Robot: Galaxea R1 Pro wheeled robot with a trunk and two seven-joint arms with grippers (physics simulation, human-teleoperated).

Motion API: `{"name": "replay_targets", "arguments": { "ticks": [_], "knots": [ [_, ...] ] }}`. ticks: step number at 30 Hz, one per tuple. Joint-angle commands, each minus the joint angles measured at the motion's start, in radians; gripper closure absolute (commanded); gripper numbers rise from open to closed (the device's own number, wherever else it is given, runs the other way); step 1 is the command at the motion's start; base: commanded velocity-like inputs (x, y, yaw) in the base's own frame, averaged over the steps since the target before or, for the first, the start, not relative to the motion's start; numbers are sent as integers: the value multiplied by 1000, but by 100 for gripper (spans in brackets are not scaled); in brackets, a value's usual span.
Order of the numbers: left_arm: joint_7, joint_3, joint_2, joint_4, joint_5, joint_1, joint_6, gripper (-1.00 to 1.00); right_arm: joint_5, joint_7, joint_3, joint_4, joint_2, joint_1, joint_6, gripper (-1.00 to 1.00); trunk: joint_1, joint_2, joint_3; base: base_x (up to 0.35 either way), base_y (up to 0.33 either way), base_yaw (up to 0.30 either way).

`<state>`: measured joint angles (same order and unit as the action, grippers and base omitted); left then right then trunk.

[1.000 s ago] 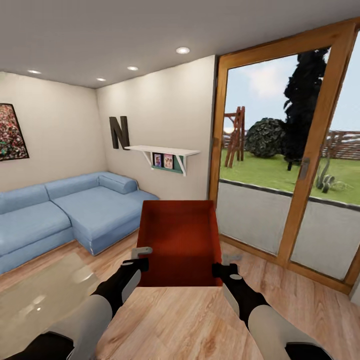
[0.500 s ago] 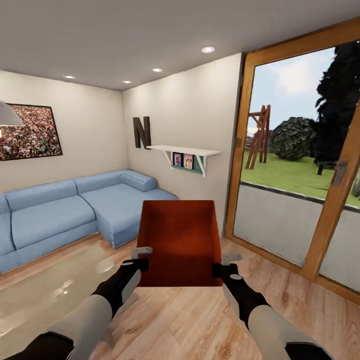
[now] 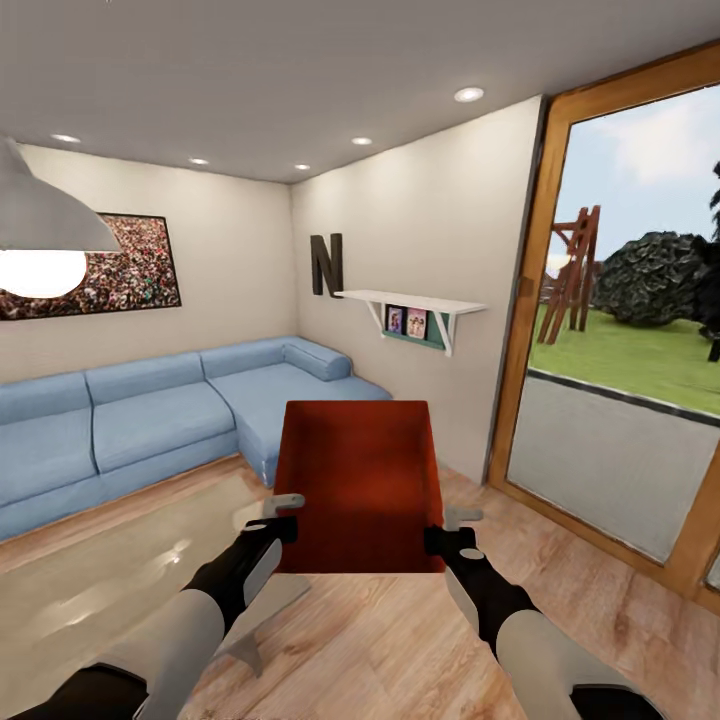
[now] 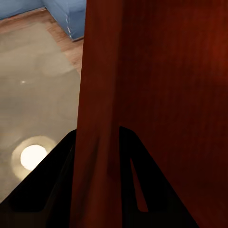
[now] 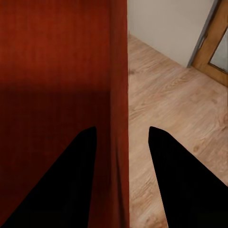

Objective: Move the two storage containers from the living room to the garage. In the garage, place one container on the floor and stack the other container on top of it (either order is fine).

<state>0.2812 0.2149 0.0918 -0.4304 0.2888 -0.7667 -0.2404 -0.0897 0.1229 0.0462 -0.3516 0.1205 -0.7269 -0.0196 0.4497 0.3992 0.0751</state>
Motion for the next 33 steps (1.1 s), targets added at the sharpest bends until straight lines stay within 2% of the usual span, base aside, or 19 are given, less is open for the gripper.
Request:
{"name": "replay_targets", "arguments": {
  "ticks": [1,33],
  "knots": [
    [15,-8,-1,-1,-8,0,-8,100,-18,3,20,-4,1,0,-2,100,0,1,0,0,0,273],
    [15,-8,-1,-1,-8,0,-8,100,-18,3,18,-4,1,0,-2,100,0,1,0,0,0,273]
  ]
}}
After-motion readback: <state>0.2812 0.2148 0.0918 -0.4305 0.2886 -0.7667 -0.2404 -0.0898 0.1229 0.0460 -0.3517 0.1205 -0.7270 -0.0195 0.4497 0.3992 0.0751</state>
